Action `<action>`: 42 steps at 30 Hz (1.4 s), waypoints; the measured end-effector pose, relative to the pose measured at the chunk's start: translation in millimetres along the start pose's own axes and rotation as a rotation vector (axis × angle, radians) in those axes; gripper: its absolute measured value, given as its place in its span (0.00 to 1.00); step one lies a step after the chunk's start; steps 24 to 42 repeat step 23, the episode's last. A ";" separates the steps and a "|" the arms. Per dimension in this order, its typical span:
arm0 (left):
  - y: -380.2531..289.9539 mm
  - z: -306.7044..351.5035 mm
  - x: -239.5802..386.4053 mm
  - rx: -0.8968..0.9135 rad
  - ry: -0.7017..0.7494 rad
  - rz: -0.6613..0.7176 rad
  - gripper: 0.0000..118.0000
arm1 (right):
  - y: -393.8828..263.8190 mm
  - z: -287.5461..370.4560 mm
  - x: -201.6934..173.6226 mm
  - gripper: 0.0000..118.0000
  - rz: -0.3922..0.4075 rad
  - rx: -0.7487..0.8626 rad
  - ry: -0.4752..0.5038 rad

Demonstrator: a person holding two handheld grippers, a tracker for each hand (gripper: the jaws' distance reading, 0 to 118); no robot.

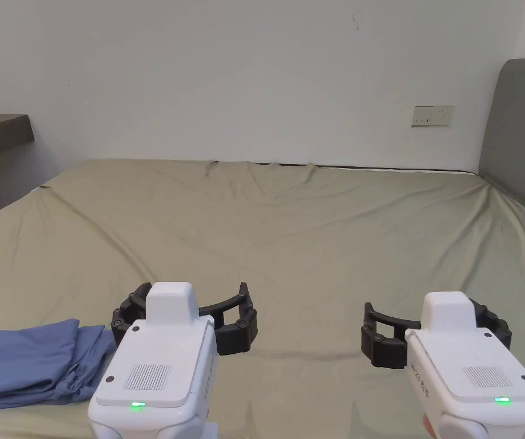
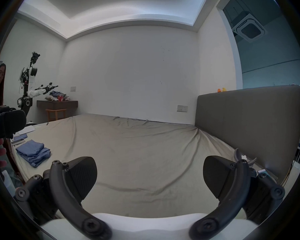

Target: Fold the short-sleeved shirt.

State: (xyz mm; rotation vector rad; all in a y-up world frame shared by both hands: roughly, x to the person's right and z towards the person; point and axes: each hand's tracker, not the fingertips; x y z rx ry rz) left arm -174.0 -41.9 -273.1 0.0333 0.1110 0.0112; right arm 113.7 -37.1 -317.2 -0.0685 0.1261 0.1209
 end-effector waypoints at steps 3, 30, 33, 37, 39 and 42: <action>2.5 0.6 -0.8 0.007 -0.010 0.010 1.00 | -3.2 -9.1 -5.0 1.00 -0.125 -0.069 0.039; -0.9 -8.6 -11.0 -0.020 0.002 0.021 1.00 | 1.5 -5.7 -18.5 1.00 -0.090 -0.056 -0.087; -0.9 -8.6 -11.0 -0.020 0.002 0.021 1.00 | 1.5 -5.7 -18.5 1.00 -0.090 -0.056 -0.087; -0.9 -8.6 -11.0 -0.020 0.002 0.021 1.00 | 1.5 -5.7 -18.5 1.00 -0.090 -0.056 -0.087; -0.9 -8.6 -11.0 -0.020 0.002 0.021 1.00 | 1.5 -5.7 -18.5 1.00 -0.090 -0.056 -0.087; -0.9 -8.6 -11.0 -0.020 0.002 0.021 1.00 | 1.5 -5.7 -18.5 1.00 -0.090 -0.056 -0.087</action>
